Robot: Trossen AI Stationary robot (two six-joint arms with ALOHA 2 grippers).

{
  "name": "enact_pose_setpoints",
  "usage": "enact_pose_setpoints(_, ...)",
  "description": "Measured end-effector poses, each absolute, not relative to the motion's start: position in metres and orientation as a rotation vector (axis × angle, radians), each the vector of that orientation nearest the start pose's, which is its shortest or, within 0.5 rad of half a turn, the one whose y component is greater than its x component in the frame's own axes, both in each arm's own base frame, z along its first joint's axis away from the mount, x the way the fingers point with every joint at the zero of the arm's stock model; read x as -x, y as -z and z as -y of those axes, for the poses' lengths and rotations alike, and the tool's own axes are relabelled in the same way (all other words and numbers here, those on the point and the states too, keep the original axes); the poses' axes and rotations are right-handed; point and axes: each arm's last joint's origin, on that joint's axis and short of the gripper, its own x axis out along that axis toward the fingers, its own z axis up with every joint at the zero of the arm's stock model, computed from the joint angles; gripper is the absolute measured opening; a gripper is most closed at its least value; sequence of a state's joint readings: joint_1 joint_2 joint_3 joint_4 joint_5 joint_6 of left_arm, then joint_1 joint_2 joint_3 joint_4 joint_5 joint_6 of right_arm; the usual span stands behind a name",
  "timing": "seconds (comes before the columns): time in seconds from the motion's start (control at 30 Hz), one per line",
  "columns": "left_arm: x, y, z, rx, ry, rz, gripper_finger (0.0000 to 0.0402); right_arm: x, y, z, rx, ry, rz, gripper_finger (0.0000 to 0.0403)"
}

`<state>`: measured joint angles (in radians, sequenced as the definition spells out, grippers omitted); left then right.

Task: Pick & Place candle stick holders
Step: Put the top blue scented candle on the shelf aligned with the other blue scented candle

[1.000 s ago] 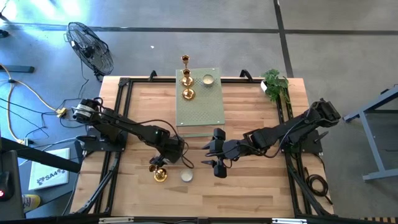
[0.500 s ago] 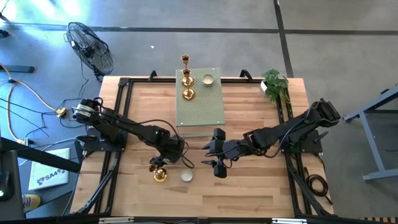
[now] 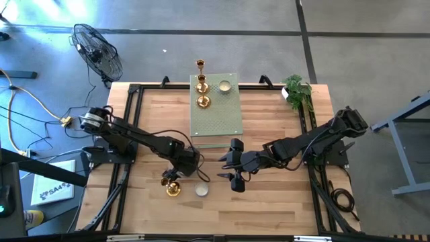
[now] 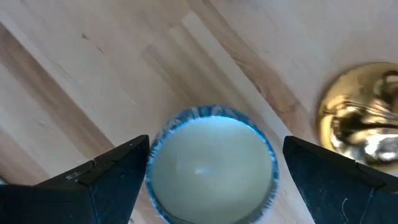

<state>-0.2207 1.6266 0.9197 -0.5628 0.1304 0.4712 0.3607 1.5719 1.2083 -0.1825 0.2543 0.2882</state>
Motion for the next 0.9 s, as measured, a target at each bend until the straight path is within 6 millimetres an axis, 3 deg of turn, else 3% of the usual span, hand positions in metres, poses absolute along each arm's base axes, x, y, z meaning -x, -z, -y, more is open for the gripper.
enact_pose_setpoints(0.67, -0.2837, -0.1564, 0.0686, -0.453, 0.642, -1.171, 0.0361, -0.3326, -0.2875, -0.1178, -0.123, -0.031, -0.522, 0.0259)
enact_pose_setpoints(0.9, -0.2833, -0.1563, 0.0685, -0.453, 0.642, -1.175, 0.0306, -0.3329, -0.288, -0.118, -0.125, -0.033, -0.517, 0.0259)
